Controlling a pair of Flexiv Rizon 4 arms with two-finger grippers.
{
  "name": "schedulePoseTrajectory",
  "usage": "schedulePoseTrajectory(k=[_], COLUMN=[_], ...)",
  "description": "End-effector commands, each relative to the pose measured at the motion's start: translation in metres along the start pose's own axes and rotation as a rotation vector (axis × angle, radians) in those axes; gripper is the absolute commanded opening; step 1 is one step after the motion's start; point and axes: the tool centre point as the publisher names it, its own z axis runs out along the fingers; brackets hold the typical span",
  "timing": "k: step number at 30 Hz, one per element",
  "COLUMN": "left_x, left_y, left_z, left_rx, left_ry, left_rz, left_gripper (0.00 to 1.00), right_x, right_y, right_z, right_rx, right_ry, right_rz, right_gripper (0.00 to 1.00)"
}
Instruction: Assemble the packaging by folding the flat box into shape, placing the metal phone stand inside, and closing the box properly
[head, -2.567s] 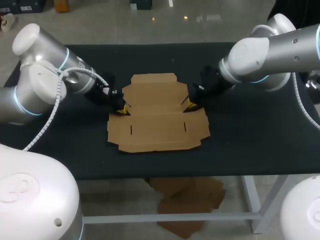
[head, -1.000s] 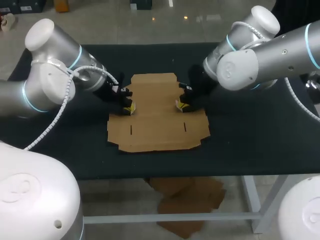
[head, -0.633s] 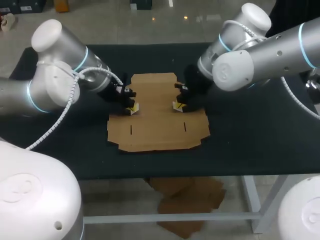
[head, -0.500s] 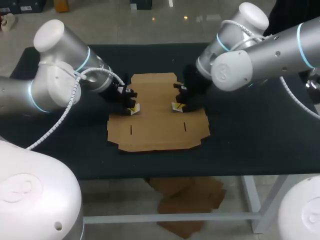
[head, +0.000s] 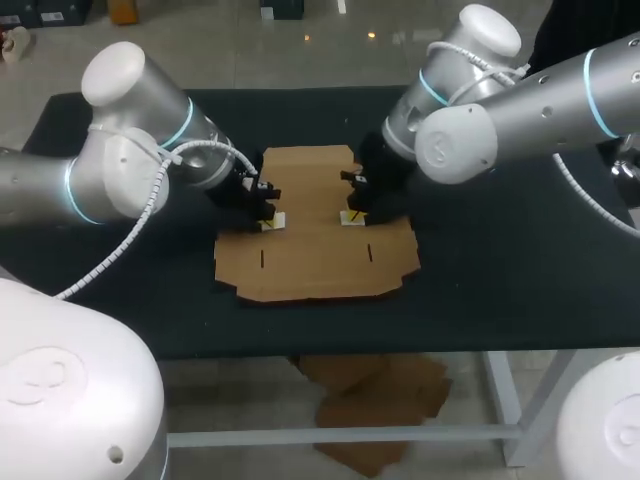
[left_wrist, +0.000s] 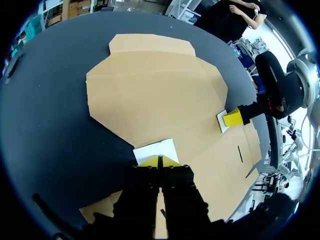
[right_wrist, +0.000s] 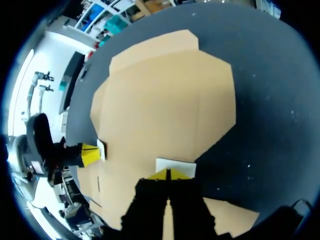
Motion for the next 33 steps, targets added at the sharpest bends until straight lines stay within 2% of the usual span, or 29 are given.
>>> schedulePoseTrajectory(k=[1, 10, 15, 25, 33], left_x=[0.001, -0.001, 0.0, -0.004, -0.007], left_y=[0.0, 0.004, 0.004, -0.009, -0.013], left_z=[0.008, 0.014, 0.011, -0.027, -0.054], left_rx=[-0.012, -0.034, -0.045, -0.043, -0.038], left_ry=[-0.017, -0.051, -0.053, 0.004, 0.019], left_rz=[-0.008, -0.041, -0.051, -0.069, -0.09], left_gripper=[0.0, 0.0, 0.0, 0.0, 0.0], right_x=[0.001, -0.003, -0.003, -0.011, -0.02], right_y=[0.002, -0.003, -0.006, -0.007, -0.012], right_z=[0.007, 0.013, 0.004, -0.037, -0.058], right_rx=[0.015, 0.031, 0.027, -0.004, -0.012], right_ry=[-0.016, -0.033, -0.022, 0.071, 0.097], right_rz=[0.01, 0.027, 0.021, 0.015, 0.025], right_gripper=[0.0, 0.0, 0.0, 0.0, 0.0])
